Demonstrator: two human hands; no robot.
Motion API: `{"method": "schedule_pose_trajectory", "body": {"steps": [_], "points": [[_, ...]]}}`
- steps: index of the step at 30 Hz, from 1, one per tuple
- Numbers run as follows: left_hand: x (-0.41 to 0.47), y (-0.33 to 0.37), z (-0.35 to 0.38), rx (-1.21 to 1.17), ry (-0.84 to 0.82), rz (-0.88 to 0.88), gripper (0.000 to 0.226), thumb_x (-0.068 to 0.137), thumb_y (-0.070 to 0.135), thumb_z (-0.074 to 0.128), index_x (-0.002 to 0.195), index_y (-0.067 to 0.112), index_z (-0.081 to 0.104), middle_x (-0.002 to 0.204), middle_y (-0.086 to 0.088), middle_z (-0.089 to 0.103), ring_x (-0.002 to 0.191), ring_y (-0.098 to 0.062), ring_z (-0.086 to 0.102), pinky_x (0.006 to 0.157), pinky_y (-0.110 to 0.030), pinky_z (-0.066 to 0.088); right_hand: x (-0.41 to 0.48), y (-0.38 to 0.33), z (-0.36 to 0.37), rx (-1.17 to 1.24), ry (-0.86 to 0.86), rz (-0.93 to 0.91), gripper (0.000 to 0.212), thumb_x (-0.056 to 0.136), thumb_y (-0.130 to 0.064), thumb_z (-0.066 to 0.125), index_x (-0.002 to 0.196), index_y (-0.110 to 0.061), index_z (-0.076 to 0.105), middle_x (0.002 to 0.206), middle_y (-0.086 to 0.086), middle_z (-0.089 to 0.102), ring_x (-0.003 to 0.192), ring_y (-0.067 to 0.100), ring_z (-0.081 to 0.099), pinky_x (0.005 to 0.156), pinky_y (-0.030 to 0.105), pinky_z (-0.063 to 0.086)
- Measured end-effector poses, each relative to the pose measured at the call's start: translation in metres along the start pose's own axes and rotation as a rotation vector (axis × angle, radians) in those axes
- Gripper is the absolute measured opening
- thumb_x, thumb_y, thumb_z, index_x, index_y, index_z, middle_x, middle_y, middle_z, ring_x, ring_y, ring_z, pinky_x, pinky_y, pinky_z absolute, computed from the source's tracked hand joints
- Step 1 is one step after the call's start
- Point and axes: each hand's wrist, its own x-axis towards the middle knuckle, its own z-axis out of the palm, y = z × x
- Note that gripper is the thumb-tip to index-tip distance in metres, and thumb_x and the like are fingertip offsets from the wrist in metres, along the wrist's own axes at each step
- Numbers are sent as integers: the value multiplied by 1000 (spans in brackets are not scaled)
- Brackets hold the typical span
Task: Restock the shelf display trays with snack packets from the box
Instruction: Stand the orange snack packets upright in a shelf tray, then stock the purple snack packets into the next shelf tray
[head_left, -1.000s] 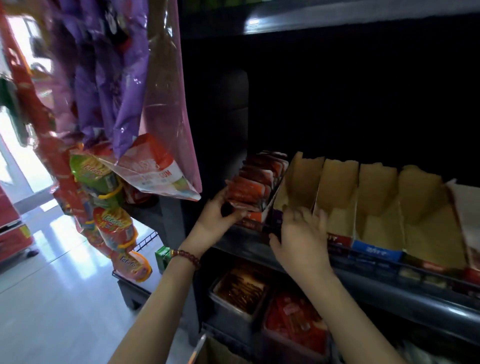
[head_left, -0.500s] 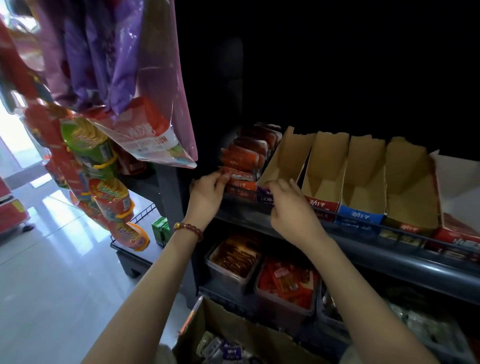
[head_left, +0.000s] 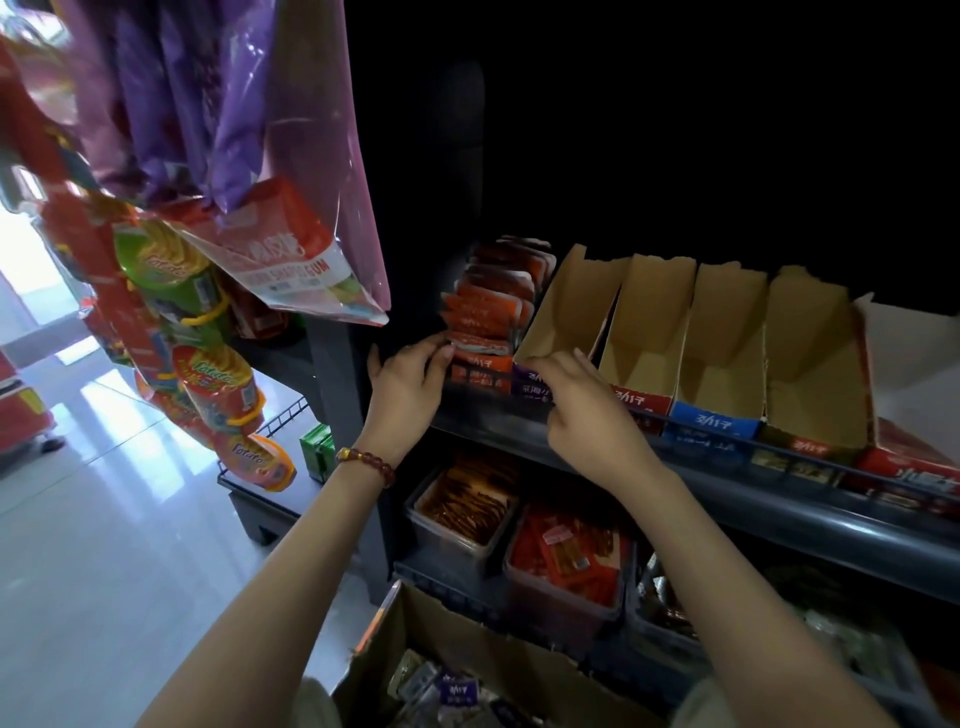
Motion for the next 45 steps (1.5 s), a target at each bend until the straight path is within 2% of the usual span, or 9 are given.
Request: {"method": "schedule_pose_trajectory", "body": {"steps": [5, 8, 13, 17, 23, 29, 37, 43, 45], "points": [[-10, -5, -11, 17, -10, 75, 38, 99, 21, 47, 135, 9, 50, 135, -9, 54, 126, -24, 48, 114, -45, 23, -7, -6, -8, 146, 165, -55, 68, 78, 19, 41, 138, -12, 45, 138, 4, 47, 128, 18, 42, 106, 24, 32], [-35, -2, -27, -56, -14, 180, 32, 95, 18, 49, 122, 5, 59, 123, -9, 58, 109, -19, 56, 93, -23, 41, -21, -13, -10, 120, 259, -196, 46, 77, 9, 43, 116, -11, 61, 112, 3, 62, 106, 18, 56, 91, 29, 44], [-132, -14, -43, 151, -389, 288, 25, 91, 23, 46, 103, 13, 65, 102, 1, 64, 82, -12, 56, 71, -27, 43, -83, -26, 24, 88, -123, -413, 33, 81, -13, 38, 91, -14, 69, 88, -4, 67, 82, 13, 60, 78, 27, 44], [-210, -33, -50, 282, -743, 289, 20, 90, 22, 51, 102, 17, 67, 103, 2, 66, 89, -22, 63, 73, -34, 51, -139, -24, 72, 42, -476, -470, 22, 83, -5, 50, 90, -16, 68, 88, -4, 67, 80, 16, 63, 70, 32, 50], [-296, -77, -60, 367, -1028, 200, 26, 90, 27, 45, 104, 22, 67, 101, 2, 67, 89, -22, 64, 71, -27, 42, -210, 18, 143, 72, -877, -117, 27, 90, -3, 48, 99, -18, 68, 99, -6, 68, 86, 12, 63, 73, 31, 49], [-322, -98, -68, 401, -1008, 163, 21, 91, 22, 54, 106, 26, 67, 103, 7, 68, 88, -17, 65, 67, -21, 33, -252, 59, 259, 203, -952, 450, 37, 89, -6, 56, 126, -7, 50, 124, 15, 55, 105, 30, 57, 84, 37, 47], [-323, -98, -59, 383, -1049, 148, 27, 95, 24, 48, 117, 25, 63, 116, 7, 63, 103, -16, 60, 80, -26, 41, -264, 20, 323, 70, -1044, 461, 89, 91, -24, 61, 152, -30, -4, 159, 6, -13, 130, 34, 42, 103, 41, 42], [-324, -103, -54, 385, -1076, 90, 28, 95, 26, 45, 119, 28, 60, 116, 7, 62, 106, -16, 59, 84, -26, 39, -283, -6, 343, -79, -965, 506, 94, 88, -22, 63, 152, -20, -7, 157, 8, 10, 99, 26, 56, 55, 25, 43], [-325, -103, -55, 388, -1068, 86, 28, 95, 26, 46, 119, 29, 60, 116, 9, 62, 106, -16, 58, 80, -25, 36, -279, -8, 345, -53, -939, 563, 84, 89, -15, 59, 152, -16, 3, 154, 9, 14, 99, 25, 54, 54, 24, 40]]}}
